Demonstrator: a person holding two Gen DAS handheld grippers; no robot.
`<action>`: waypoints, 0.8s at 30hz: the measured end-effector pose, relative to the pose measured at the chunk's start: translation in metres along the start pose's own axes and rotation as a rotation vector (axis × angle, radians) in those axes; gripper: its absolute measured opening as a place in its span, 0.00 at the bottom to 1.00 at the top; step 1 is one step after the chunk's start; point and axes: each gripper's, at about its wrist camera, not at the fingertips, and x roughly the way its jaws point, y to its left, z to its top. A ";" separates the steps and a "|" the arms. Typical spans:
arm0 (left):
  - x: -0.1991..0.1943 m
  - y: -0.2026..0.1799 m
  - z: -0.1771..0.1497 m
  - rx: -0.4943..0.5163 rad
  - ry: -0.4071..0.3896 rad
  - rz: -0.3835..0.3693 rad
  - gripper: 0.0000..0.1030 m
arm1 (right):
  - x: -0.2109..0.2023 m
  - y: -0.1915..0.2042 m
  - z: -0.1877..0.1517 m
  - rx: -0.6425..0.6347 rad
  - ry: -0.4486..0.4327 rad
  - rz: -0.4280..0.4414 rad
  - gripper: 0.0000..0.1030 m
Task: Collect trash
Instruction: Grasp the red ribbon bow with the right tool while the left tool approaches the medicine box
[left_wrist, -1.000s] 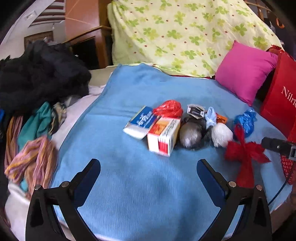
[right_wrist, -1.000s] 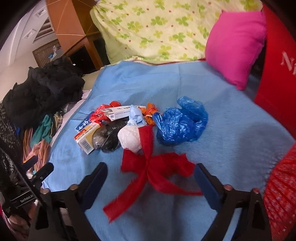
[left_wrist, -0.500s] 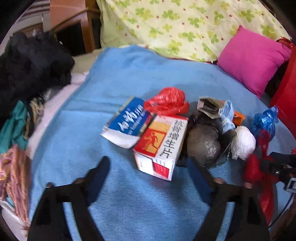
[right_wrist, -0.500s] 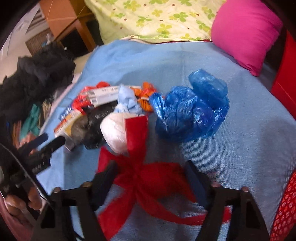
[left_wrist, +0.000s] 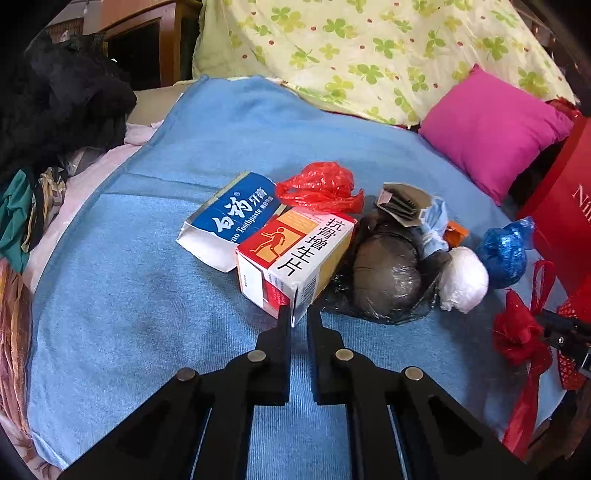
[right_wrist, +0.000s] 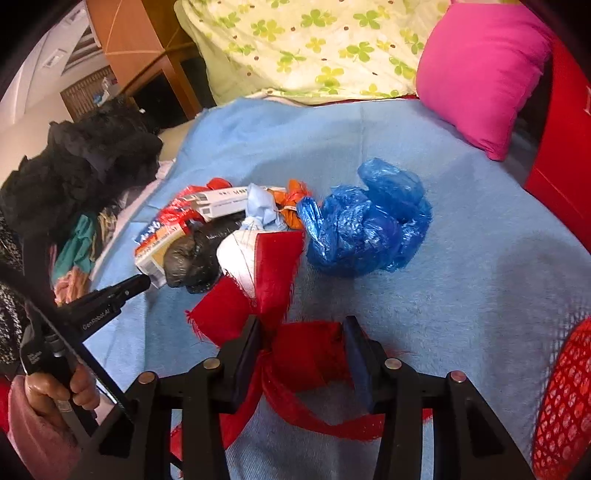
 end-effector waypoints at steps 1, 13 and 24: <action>-0.001 0.002 0.000 -0.001 -0.005 0.013 0.08 | -0.003 -0.002 -0.002 0.008 0.003 0.005 0.46; 0.009 0.011 0.020 -0.002 -0.076 0.064 0.70 | -0.002 0.001 -0.004 0.006 0.027 0.012 0.46; 0.035 -0.003 0.029 0.025 -0.026 -0.016 0.55 | 0.003 0.001 -0.004 -0.001 0.030 0.000 0.46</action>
